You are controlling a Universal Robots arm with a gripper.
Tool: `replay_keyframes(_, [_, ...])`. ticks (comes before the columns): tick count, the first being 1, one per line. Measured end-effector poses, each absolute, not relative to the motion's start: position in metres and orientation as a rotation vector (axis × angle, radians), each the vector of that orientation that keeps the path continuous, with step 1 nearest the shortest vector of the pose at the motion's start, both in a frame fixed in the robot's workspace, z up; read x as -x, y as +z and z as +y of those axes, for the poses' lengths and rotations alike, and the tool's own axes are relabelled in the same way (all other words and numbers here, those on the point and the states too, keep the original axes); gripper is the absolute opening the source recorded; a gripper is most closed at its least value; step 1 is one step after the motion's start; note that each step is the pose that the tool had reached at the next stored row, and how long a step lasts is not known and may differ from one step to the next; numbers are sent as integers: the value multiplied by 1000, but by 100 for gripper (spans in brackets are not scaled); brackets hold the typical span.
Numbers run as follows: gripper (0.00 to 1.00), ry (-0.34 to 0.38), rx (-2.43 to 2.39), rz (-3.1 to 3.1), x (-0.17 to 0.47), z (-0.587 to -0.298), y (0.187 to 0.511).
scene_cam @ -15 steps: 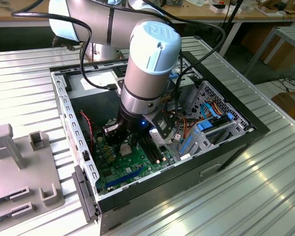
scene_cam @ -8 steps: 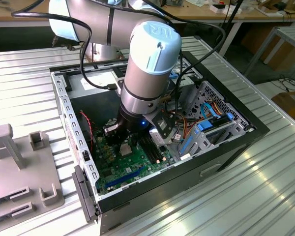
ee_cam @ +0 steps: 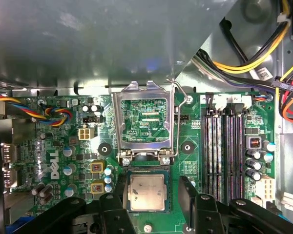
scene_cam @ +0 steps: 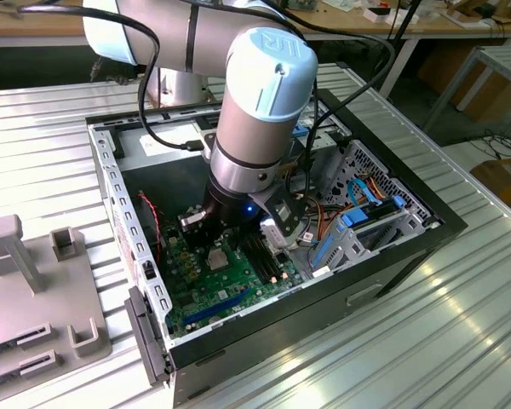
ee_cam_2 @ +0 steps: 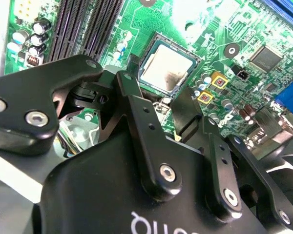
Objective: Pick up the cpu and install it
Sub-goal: 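Place the cpu into insertion slot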
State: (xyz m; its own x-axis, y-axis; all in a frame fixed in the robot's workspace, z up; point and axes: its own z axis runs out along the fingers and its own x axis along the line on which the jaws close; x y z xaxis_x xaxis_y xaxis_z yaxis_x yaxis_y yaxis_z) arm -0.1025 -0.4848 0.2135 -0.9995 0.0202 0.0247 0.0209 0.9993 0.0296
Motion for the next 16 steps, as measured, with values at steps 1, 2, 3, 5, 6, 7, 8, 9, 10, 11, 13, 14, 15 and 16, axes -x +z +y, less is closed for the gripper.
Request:
replay_keyframes(1, [55,-47,32,-3117,103,-485,214])
replay_keyframes(2, [55,-47,32,-3117,102,-485,214])
replay_keyframes(3, [55,-47,32,-3117,102,-485,214])
replay_keyframes(5, [55,-47,32,-3117,103,-485,214])
replay_keyframes(6, [56,-47,32,-3117,103,-485,214])
replay_keyframes(7, [61,-46,32,-3117,103,-485,214])
replay_keyframes(8, [67,-46,32,-3117,103,-485,214])
replay_keyframes(9, [73,-46,32,-3117,103,-485,214])
replay_keyframes(10, [80,-46,32,-3117,103,-485,214])
replay_keyframes(11, [80,-46,32,-3117,103,-485,214])
replay_keyframes(13, [78,-47,32,-3117,103,-485,214])
replay_keyframes(14, [72,-47,32,-3117,103,-485,214])
replay_keyframes(15, [72,-47,32,-3117,103,-485,214])
replay_keyframes(16, [65,-47,32,-3117,103,-485,214])
